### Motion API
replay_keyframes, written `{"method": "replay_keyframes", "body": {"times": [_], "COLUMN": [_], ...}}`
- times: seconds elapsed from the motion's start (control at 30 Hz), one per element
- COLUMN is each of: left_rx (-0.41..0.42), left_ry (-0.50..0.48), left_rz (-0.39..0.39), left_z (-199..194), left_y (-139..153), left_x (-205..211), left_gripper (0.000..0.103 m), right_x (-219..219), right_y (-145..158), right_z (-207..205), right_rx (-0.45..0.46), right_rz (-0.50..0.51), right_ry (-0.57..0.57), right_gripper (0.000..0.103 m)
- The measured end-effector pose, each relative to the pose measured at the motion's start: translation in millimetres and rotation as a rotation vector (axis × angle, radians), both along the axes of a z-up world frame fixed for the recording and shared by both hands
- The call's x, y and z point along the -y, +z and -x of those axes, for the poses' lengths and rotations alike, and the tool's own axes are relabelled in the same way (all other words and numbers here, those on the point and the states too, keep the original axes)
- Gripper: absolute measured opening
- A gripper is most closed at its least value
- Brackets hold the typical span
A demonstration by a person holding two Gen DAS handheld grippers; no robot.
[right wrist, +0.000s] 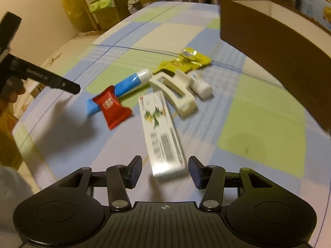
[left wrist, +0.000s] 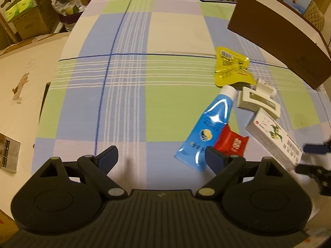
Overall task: Organize objects
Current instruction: 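Grasp the white medicine carton with the right gripper, then grasp the red candy packet with the left gripper while the right gripper holds the carton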
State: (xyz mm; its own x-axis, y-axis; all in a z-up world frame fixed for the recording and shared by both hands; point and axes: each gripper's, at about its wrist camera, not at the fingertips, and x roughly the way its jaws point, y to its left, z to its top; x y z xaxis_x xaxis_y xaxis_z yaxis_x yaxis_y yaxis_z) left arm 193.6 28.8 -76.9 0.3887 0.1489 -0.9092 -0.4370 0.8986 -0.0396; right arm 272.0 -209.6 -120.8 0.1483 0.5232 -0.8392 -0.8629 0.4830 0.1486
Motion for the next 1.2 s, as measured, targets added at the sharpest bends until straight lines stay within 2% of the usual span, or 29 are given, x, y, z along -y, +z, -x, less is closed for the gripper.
{"method": "replay_keyframes", "body": {"times": [0.33, 0.37, 0.43, 0.57, 0.8, 1.07, 1.2], "left_rx": [-0.005, -0.007, -0.013, -0.018, -0.026, -0.005, 0.001], "left_ry": [0.012, 0.013, 0.009, 0.000, -0.032, -0.033, -0.008], "left_rz": [0.031, 0.034, 0.040, 0.062, 0.116, 0.166, 0.177], "left_z": [-1.9, -2.5, -4.4, -10.0, -23.2, -44.0, -57.0], "left_y": [-6.5, -7.5, -9.1, -12.4, -20.3, -32.9, -38.8], "left_x": [20.9, 22.9, 27.4, 37.8, 59.9, 70.5, 70.4], "left_gripper": [0.088, 0.088, 0.088, 0.088, 0.083, 0.069, 0.068], "right_x": [-40.8, -41.4, -40.9, -34.3, 1.1, 61.6, 86.8], "right_y": [-17.4, -17.8, -18.3, -17.5, -15.2, -10.8, -8.5], "right_z": [-4.9, -5.4, -5.9, -7.5, -18.5, -42.8, -57.1], "right_rx": [0.040, 0.040, 0.043, 0.031, -0.019, -0.028, -0.032], "right_rz": [0.032, 0.030, 0.035, 0.038, 0.027, 0.035, 0.028], "right_ry": [0.040, 0.040, 0.039, 0.034, -0.027, -0.194, -0.279], "right_gripper": [0.047, 0.046, 0.037, 0.037, 0.037, 0.037, 0.037]}}
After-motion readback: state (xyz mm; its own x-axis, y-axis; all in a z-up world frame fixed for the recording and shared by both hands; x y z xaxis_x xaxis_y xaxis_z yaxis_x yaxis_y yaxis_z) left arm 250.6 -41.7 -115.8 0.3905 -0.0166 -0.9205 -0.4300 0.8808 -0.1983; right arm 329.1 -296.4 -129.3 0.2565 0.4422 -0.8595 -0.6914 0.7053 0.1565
